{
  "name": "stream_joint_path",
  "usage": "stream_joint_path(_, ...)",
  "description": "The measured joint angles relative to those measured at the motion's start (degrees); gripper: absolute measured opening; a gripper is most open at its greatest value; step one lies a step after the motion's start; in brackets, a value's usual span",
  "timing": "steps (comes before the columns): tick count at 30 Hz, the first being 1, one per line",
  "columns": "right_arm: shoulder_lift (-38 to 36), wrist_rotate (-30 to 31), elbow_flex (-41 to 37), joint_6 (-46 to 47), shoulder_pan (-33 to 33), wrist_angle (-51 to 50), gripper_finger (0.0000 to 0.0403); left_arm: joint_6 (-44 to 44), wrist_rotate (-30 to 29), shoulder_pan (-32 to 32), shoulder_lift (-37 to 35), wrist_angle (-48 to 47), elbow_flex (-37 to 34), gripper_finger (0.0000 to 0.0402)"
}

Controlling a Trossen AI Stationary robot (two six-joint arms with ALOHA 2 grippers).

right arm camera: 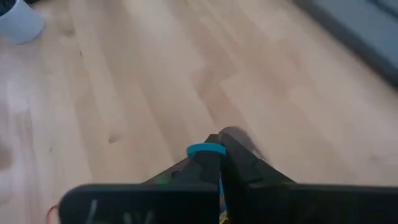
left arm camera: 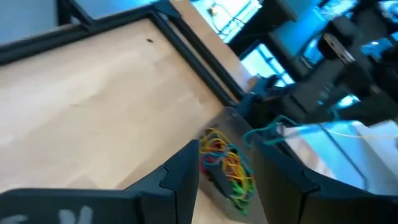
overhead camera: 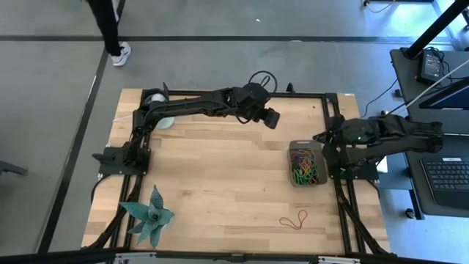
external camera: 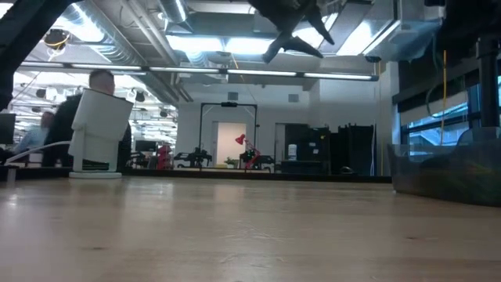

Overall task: Pick and place rubber bands into bin
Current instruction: Put the blue rubber band into the black bin

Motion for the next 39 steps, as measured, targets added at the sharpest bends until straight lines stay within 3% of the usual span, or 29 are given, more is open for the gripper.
stream_joint_path(10,6.45,-7.49,-4.13,8.97,0.02,-3.54,0.0000,6.83,-9.87,1.18,0.00,-6.39,0.00,0.0139)
stream_joint_path(26,17.62,-9.77,-9.70,28.89,0.00,-3.97,0.0031,22.69,-11.18,1.71,0.00,-21.53,0.00,0.0139)
stream_joint_path(31,18.85,-9.82,-9.70,32.20,0.00,-3.62,0.0068,27.75,-13.67,1.09,0.00,-29.09,0.00,0.0139)
stream_joint_path(39,18.79,-15.18,-9.70,37.89,-0.02,-4.09,0.0163,32.64,-19.18,-1.75,0.02,-35.97,-0.55,0.0139)
